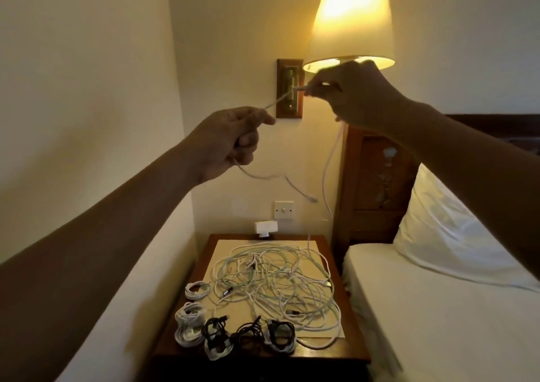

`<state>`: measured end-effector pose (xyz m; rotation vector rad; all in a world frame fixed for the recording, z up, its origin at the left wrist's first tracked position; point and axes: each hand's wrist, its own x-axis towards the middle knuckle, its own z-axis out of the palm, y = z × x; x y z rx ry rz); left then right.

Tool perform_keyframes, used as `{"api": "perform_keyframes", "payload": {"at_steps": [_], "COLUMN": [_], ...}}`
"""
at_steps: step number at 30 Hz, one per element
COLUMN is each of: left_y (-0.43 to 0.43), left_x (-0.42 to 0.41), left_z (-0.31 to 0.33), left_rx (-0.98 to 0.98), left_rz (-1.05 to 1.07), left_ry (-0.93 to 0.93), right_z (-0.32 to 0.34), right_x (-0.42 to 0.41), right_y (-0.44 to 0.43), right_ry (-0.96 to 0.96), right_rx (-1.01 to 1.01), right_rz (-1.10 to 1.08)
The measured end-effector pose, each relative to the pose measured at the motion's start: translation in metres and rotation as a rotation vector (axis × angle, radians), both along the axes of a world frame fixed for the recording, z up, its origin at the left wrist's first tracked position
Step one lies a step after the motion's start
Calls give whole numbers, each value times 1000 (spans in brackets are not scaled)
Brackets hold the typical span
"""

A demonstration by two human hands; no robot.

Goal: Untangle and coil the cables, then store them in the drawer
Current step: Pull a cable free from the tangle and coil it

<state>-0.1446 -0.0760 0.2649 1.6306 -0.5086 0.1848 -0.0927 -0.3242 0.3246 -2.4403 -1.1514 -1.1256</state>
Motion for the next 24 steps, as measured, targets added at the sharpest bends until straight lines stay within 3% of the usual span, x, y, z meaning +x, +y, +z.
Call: {"api": "perform_keyframes", "payload": {"at_steps": [4,10,12,15,17,21,24], "left_y": [11,40,45,34,10,-46,-50], "left_x": [-27,-52,-59,-67,-69,-70,-68], "left_z": [3,-9,-21,-35,-41,-53,-59], "left_rx": [85,317,451,613,686,750,740], "left_rz": [89,572,618,579,501,340,364], "left_ry": [-56,-243,-234,-208,-228,-245,-257], "right_z": [-32,-83,-103,-121,-120,-119,-128], "right_x": [24,27,25,2,-23,-72,-90], "right_y": [-43,-102,-114,-111,-91,-30,-8], "right_ry": [105,323,490,894,1076,1233,1352], "right_rx": [-20,93,143,-86,-125,85,259], "right_rz": [-106,-255,-283,-288,-162,210,316]}}
